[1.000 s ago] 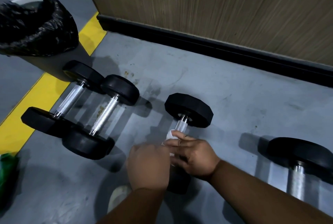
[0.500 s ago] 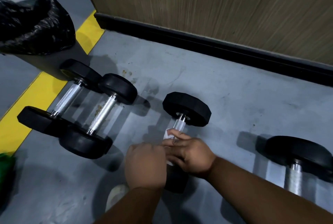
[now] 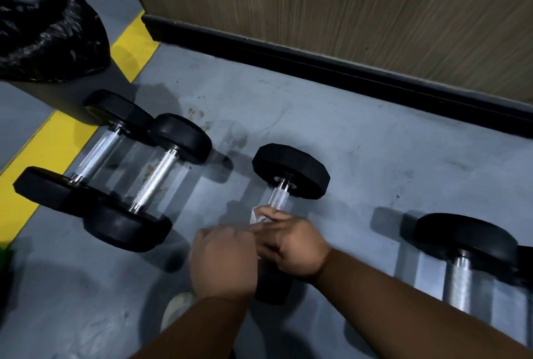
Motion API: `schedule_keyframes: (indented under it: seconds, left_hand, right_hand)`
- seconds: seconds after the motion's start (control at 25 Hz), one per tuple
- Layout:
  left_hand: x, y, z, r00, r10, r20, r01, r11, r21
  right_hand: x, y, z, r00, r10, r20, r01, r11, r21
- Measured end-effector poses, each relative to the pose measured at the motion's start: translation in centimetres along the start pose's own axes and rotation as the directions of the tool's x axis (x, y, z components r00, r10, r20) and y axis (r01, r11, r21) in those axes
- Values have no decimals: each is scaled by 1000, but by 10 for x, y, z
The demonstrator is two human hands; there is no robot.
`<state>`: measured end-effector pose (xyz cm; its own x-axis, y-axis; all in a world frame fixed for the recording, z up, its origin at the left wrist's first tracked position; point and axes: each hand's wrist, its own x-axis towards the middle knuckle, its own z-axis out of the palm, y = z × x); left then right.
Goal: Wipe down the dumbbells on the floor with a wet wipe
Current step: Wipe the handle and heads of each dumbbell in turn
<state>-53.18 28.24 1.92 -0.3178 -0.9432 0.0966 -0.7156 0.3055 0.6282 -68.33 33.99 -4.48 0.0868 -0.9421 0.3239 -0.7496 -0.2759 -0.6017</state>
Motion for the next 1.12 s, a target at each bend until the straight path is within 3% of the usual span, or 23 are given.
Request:
schedule_keyframes:
  seconds: [0.08,0.2,0.28,0.52,0.68,0.76,0.92,1.12]
  left_hand:
    - [0,1,0,1000,7,0,-7,1000,-5]
    - [0,5,-2,1000,24,-16,-25,999,-25]
    - [0,4,-1,1000,22,-19,-22,1000,-15]
    - [1,3,-1,999,40,-12,-40,999,-6]
    - [1,4,0,999,39,-18,-39,999,0]
    - [0,3,-1,999,35,-20,-35,999,-4]
    - [0,3,-1,1000,27,-14,-27,1000,0]
    - [-1,2,0,999,34,-19,-34,999,8]
  right_hand:
    - [9,10,-6,1000,-2,15,3,998,-62]
    - [23,30,-18,961,179,-213,-197,978,-66]
    - [17,25,-14,935,226,-271,-253,965,-66]
    - [-9,1,-2,991,21,-131,-31,997,-75]
    - [9,22,-18,952,148,-267,-178,980,-93]
    - [4,20,-20,939,142,-315,-190,974,-126]
    - [-2,13,-32,947,90,-307,-166,958,-233]
    - [-4,13,-12,984,95,-149,-107,991,-75]
